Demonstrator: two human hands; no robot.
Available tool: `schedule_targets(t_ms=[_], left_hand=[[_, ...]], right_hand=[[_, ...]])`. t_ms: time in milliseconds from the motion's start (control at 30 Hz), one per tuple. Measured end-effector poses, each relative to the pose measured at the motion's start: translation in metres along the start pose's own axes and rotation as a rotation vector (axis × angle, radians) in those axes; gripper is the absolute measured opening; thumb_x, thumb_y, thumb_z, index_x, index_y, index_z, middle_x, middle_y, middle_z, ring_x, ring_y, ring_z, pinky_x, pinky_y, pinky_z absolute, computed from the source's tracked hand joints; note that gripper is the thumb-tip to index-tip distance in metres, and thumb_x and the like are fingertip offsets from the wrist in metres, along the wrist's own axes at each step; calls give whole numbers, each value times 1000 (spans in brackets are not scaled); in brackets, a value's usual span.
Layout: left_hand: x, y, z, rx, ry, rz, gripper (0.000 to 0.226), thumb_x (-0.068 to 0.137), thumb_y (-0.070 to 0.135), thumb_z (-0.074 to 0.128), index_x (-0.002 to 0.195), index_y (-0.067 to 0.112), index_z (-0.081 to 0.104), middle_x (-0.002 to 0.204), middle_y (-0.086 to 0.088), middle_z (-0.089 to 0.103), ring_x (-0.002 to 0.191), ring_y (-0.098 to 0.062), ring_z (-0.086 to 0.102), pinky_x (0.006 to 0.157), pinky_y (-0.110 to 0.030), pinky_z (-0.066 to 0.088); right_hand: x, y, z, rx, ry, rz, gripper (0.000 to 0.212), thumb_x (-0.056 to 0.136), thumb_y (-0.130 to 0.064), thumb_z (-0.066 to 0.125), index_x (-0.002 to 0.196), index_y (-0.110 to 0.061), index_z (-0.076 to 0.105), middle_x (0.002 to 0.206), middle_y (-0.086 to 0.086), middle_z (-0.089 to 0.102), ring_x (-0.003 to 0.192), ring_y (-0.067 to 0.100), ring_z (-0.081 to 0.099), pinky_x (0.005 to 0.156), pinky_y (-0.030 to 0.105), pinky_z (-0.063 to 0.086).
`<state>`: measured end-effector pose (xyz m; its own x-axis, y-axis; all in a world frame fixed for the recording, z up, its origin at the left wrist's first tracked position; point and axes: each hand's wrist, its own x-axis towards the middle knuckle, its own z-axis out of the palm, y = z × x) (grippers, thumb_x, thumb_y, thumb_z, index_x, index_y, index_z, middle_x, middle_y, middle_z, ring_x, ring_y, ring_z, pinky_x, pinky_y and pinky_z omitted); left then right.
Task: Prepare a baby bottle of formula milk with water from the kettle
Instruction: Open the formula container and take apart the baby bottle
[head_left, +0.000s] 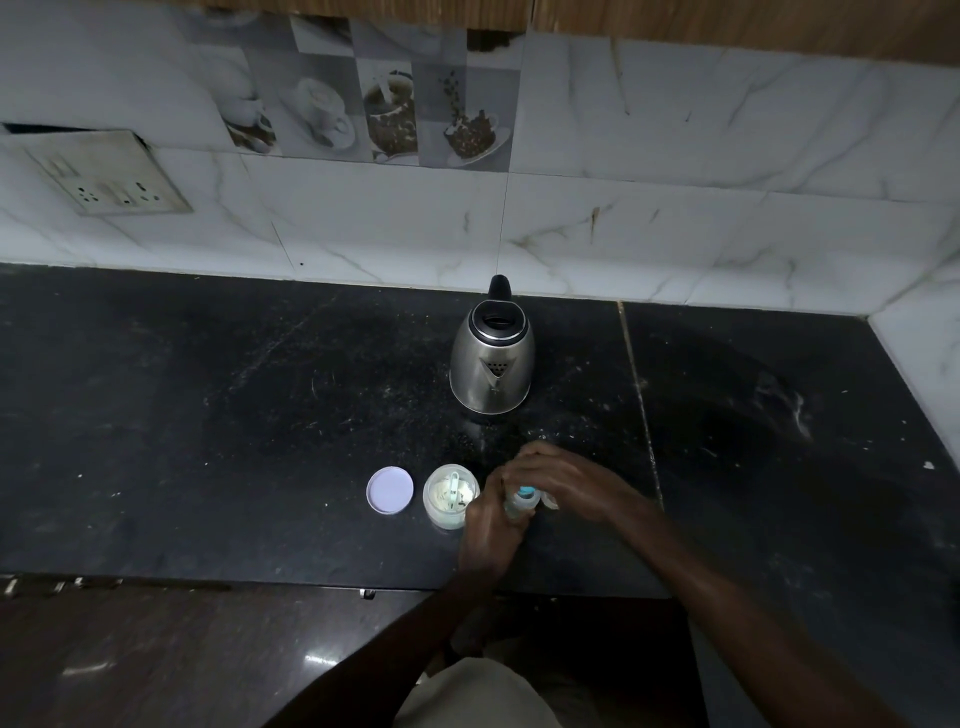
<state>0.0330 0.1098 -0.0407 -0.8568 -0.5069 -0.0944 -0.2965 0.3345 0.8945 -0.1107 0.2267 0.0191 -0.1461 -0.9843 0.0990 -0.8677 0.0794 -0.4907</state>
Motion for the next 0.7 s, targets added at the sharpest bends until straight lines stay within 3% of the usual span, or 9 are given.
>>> schedule_targets(t_ms=[67,133,267,400,500,633,700], left_hand=[[0,2,0,-12,-12,2,41,92,35,77,129,31,59,114,16,70,101,10,63,86,-11,46],[0,2,0,14,-14,9,43,92,30,77,130,25,58,118,10,70,104,-2,65,89,-17,47],[0,3,1,25,-58,0,55,93,21,73,143,20,51,131,5,66,117,-10,61,100,-22,45],[-1,-1,3,71,-107,43,73,89,7,69,155,15,39,149,0,57,134,-15,54,114,-32,42],[-1,-2,4,91,-107,57,74,90,6,66,158,12,36,156,-4,51,142,-20,49,119,-32,37],[-7,1,3,109,-116,147,74,88,20,51,159,8,33,159,-7,44,147,-20,42,123,-36,34],[-9,2,0,123,-140,178,84,78,15,51,159,9,31,161,-5,39,150,-21,37,125,-34,30]], right_hand=[[-2,4,-10,1,146,64,40,87,7,73,126,-3,71,135,8,66,125,21,58,111,29,42],[-12,8,-19,8,295,232,47,80,8,77,125,-6,71,132,7,67,121,23,60,109,28,43],[-47,24,-18,25,508,764,51,72,-3,85,119,-15,70,116,5,70,106,29,66,95,35,50],[-77,28,15,37,354,1033,44,71,-5,85,112,-12,70,107,9,68,98,31,66,85,35,51],[-86,25,41,-17,195,1077,42,74,-10,82,113,-17,69,108,6,65,101,31,65,83,38,52],[-83,22,59,-26,162,1125,48,77,-19,85,121,-17,65,119,4,62,111,29,61,87,40,53],[-80,21,63,-30,156,1130,53,78,-22,86,125,-17,64,123,4,61,114,27,60,88,41,53]])
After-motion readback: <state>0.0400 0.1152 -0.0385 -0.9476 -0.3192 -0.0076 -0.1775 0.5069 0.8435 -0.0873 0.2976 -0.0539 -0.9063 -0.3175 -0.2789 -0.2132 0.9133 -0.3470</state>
